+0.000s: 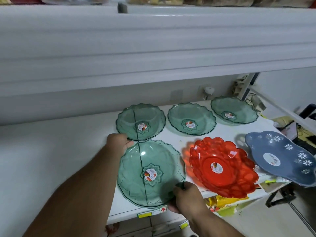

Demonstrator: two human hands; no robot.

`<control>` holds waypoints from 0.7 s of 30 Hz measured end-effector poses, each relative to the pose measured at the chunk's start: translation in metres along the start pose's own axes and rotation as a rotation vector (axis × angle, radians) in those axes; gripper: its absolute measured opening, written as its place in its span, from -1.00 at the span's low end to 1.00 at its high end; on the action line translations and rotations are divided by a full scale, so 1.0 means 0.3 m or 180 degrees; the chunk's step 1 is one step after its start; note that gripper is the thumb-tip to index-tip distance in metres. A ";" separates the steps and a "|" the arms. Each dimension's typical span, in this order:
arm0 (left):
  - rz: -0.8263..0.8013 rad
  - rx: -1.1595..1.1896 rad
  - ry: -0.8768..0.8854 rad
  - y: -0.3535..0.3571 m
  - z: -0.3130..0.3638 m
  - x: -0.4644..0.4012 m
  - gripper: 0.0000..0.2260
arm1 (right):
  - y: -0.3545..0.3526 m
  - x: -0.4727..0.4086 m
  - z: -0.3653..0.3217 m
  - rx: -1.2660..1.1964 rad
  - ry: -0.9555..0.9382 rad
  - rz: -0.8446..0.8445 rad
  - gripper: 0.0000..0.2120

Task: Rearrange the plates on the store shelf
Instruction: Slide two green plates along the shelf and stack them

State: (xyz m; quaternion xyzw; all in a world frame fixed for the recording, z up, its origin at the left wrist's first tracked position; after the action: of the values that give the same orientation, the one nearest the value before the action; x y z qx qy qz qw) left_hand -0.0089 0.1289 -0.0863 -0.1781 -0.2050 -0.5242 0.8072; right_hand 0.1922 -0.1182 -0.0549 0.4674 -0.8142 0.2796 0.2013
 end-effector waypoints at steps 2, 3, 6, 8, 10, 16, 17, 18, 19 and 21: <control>0.0062 0.0038 0.0026 -0.026 0.001 0.000 -0.66 | -0.002 -0.002 0.003 -0.0040 -0.0020 0.0008 -0.84; 0.0084 0.0101 0.0052 -0.048 0.007 0.002 -0.66 | -0.006 0.004 0.003 -0.0042 -0.0048 0.0022 -0.83; 0.0216 0.0284 0.0141 -0.138 0.039 0.022 -0.66 | -0.023 0.020 0.015 -0.0007 -0.0210 0.0030 -0.81; 0.0402 0.0276 0.0152 -0.217 0.047 0.041 -0.69 | -0.041 0.033 0.021 0.0060 -0.0342 0.0037 -0.79; 0.0646 0.0355 0.0056 -0.311 0.043 0.058 -0.80 | -0.058 0.050 0.020 0.0077 -0.0471 0.0021 -0.77; 0.1200 0.0699 -0.0196 -0.583 -0.032 0.229 -0.88 | -0.115 0.099 -0.013 -0.0013 -0.0551 -0.0286 -0.81; 0.1266 0.0729 -0.0182 -0.623 -0.050 0.269 -0.91 | -0.125 0.102 -0.023 -0.0006 -0.0596 -0.0349 -0.82; 0.1351 0.0806 -0.0158 -0.660 -0.071 0.310 -0.93 | -0.133 0.105 -0.032 -0.0004 -0.0653 -0.0393 -0.82; 0.1434 0.0880 -0.0155 -0.691 -0.090 0.354 -0.94 | -0.138 0.101 -0.038 0.0018 -0.0727 -0.0424 -0.81; 0.1632 0.0982 -0.0150 -0.743 -0.126 0.465 -0.92 | -0.147 0.097 -0.049 0.0103 -0.0849 -0.0491 -0.80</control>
State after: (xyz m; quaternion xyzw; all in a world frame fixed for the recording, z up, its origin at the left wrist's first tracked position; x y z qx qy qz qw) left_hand -0.1574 -0.0843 -0.0303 -0.1114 -0.2492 -0.2616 0.9258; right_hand 0.2177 -0.1455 -0.0149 0.5648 -0.7907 0.2118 0.1047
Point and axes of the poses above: each hand's wrist, its own x-axis away from the middle knuckle, its own y-axis out of the palm, z = x × y, the point moved 4 cm from there along -x, towards the middle knuckle, and after that the axes turned 11 degrees about z, right-handed, at the moved point
